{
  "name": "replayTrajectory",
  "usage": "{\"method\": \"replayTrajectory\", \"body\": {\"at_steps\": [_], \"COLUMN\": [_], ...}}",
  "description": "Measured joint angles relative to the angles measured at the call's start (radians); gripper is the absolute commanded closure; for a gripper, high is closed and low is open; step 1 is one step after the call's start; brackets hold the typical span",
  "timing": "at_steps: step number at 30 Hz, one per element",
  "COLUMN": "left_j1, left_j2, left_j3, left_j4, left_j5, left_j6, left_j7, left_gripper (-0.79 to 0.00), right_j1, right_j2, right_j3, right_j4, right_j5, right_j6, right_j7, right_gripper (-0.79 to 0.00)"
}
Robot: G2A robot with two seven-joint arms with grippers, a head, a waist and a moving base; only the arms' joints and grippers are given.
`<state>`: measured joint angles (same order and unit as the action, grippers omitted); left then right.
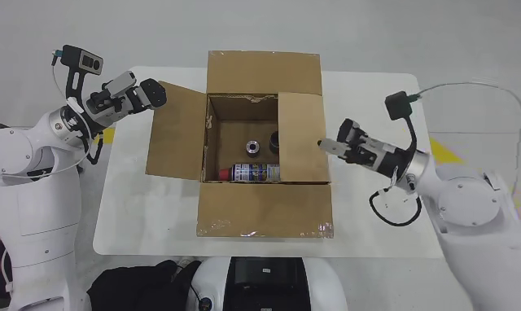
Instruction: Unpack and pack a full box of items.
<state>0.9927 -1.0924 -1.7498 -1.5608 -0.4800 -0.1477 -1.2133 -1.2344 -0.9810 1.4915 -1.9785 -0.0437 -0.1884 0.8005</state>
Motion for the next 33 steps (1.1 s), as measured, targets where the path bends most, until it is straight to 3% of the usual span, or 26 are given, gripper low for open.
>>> {"method": "replayTrajectory", "body": {"at_steps": [7,13,24,33], "left_j1": [0.0,0.0,0.001,0.084], "left_j2": [0.0,0.0,0.0,0.016], "left_j3": [0.0,0.0,-0.001,-0.102], "left_j4": [0.0,0.0,0.0,-0.006], "left_j5": [0.0,0.0,0.0,0.039], "left_j6": [0.0,0.0,0.0,-0.019], "left_j7": [0.0,0.0,0.001,0.141], "left_gripper": [-0.785,-0.785,-0.785,-0.785], "right_j1": [-0.116,-0.179,-0.194,-0.194], "right_j2": [0.012,0.015,0.015,0.015], "right_j3": [0.183,0.258,0.277,0.277], "right_j4": [0.079,0.107,0.108,0.108], "right_j5": [0.045,0.056,0.064,0.064], "right_j6": [-0.019,-0.049,-0.06,-0.06], "right_j7": [-0.047,-0.081,-0.089,-0.089], "right_gripper": [-0.785,-0.785,-0.785,-0.785]}}
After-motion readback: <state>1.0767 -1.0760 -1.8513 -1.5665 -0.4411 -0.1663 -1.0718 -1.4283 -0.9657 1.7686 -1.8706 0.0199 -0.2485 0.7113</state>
